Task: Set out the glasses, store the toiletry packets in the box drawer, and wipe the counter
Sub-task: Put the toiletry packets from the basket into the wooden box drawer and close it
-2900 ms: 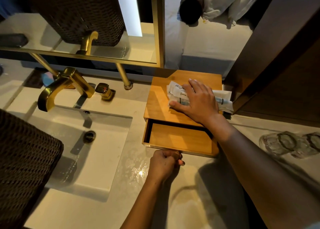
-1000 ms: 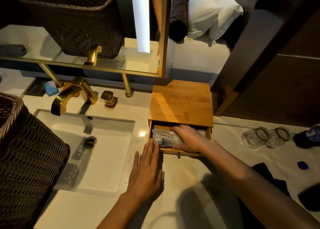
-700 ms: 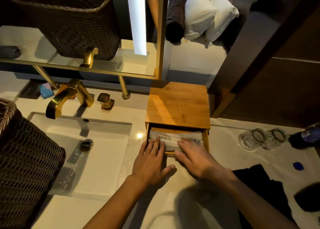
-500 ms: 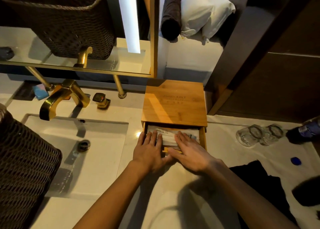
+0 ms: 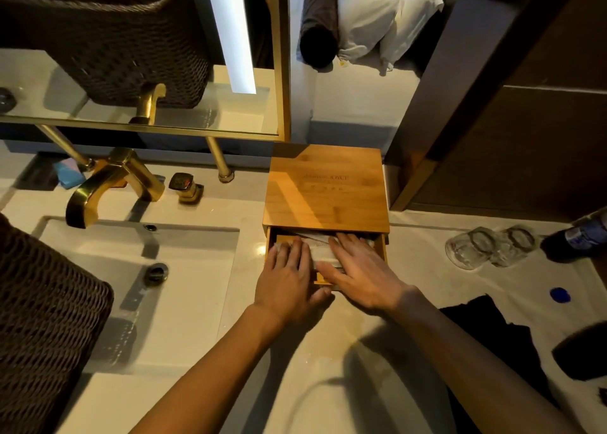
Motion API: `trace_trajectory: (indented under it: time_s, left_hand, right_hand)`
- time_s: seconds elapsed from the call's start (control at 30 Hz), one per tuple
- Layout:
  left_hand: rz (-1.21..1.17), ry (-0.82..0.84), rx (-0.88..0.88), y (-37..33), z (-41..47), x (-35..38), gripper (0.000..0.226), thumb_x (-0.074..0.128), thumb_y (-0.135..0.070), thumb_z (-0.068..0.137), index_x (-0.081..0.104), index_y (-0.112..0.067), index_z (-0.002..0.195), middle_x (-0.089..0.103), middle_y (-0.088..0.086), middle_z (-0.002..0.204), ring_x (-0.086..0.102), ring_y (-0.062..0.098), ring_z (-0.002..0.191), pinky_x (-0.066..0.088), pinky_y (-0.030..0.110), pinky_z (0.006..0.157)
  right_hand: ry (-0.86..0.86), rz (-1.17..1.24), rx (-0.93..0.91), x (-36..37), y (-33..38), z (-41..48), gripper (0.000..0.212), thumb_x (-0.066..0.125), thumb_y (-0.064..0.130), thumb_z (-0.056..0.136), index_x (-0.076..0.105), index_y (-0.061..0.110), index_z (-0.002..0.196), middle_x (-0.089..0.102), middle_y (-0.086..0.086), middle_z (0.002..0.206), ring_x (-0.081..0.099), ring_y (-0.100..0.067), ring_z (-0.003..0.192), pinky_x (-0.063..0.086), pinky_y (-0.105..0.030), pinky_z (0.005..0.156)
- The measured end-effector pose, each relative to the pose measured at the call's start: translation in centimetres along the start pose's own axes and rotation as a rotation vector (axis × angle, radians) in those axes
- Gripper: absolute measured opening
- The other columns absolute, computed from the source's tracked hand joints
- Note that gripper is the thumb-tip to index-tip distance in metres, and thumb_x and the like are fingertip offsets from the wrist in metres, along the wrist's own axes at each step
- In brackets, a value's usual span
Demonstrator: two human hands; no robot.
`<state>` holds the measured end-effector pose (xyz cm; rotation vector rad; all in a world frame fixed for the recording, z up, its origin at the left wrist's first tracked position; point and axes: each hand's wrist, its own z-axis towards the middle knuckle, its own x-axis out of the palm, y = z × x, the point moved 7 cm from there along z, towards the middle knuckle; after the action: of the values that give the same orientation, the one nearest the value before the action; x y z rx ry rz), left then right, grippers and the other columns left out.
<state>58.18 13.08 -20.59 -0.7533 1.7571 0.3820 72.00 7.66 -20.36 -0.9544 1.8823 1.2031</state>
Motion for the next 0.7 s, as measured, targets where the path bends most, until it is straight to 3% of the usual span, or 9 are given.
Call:
trace_trajectory:
  time_s: [0.17, 0.27, 0.4, 0.5, 0.57, 0.63, 0.7]
  left_hand:
    - [-0.035, 0.028, 0.064, -0.9, -2.5, 1.4, 0.086, 0.029, -0.071, 0.094, 0.016, -0.015, 0.157, 0.025, 0.011, 0.165, 0.024, 0.034, 0.151, 0.020, 0.046, 0.124]
    - [-0.054, -0.039, 0.093, -1.0, -2.1, 0.5, 0.082, 0.024, -0.073, 0.091, 0.027, -0.019, 0.153, 0.035, 0.009, 0.159, 0.035, 0.031, 0.144, 0.029, 0.045, 0.119]
    - [-0.117, 0.037, 0.026, -0.2, -0.1, 0.2, 0.107, 0.004, -0.084, 0.074, 0.018, -0.019, 0.158, 0.014, 0.011, 0.168, 0.016, 0.035, 0.154, 0.018, 0.049, 0.124]
    - [-0.099, 0.112, 0.000, 0.3, 1.7, 0.6, 0.113, 0.018, -0.090, 0.075, 0.004, -0.018, 0.161, -0.002, 0.012, 0.170, -0.001, 0.036, 0.156, 0.006, 0.049, 0.125]
    - [-0.071, 0.130, -0.002, 0.4, 2.7, 0.5, 0.115, 0.034, -0.089, 0.077, 0.000, -0.018, 0.161, -0.005, 0.012, 0.169, -0.005, 0.035, 0.156, 0.002, 0.049, 0.125]
    - [-0.051, 0.118, -0.010, 0.3, 3.0, 0.3, 0.115, 0.039, -0.088, 0.078, 0.002, -0.018, 0.161, -0.002, 0.012, 0.170, -0.003, 0.036, 0.156, 0.002, 0.050, 0.126]
    - [-0.042, 0.097, -0.011, 0.0, 2.5, 0.5, 0.109, 0.038, -0.085, 0.081, 0.005, -0.018, 0.161, 0.001, 0.012, 0.170, 0.002, 0.037, 0.156, 0.005, 0.051, 0.126]
  right_hand:
    - [0.123, -0.104, 0.043, 1.3, 0.7, -3.7, 0.103, 0.002, 0.091, 0.075, 0.034, 0.031, 0.153, 0.040, 0.003, 0.157, 0.036, -0.019, 0.144, 0.029, -0.041, 0.116]
    - [0.103, -0.095, 0.075, 1.1, 0.7, -3.7, 0.097, 0.006, 0.089, 0.079, 0.032, 0.032, 0.154, 0.038, 0.002, 0.159, 0.034, -0.019, 0.145, 0.029, -0.040, 0.115]
    - [0.111, 0.023, 0.128, 1.2, -0.1, -2.1, 0.099, 0.008, 0.093, 0.076, 0.015, 0.037, 0.157, 0.018, 0.003, 0.166, 0.020, -0.021, 0.152, 0.025, -0.045, 0.120]
    - [0.124, 0.051, 0.118, 1.3, -0.3, -0.7, 0.091, 0.013, 0.090, 0.081, 0.011, 0.040, 0.158, 0.006, 0.005, 0.168, 0.010, -0.021, 0.155, 0.023, -0.048, 0.122]
    - [0.038, 0.043, 0.075, 0.5, -0.2, 0.1, 0.083, 0.015, 0.086, 0.086, 0.027, 0.039, 0.153, 0.026, 0.002, 0.161, 0.029, -0.022, 0.148, 0.033, -0.044, 0.116]
    - [-0.150, 0.005, 0.051, -1.0, 0.1, 0.6, 0.078, 0.016, 0.083, 0.088, 0.050, 0.033, 0.136, 0.053, 0.003, 0.137, 0.050, -0.017, 0.127, 0.043, -0.038, 0.104]
    - [-0.237, -0.056, 0.037, -1.5, 0.2, 1.1, 0.078, 0.015, 0.082, 0.090, 0.053, 0.029, 0.133, 0.058, 0.003, 0.129, 0.051, -0.017, 0.123, 0.041, -0.038, 0.104]
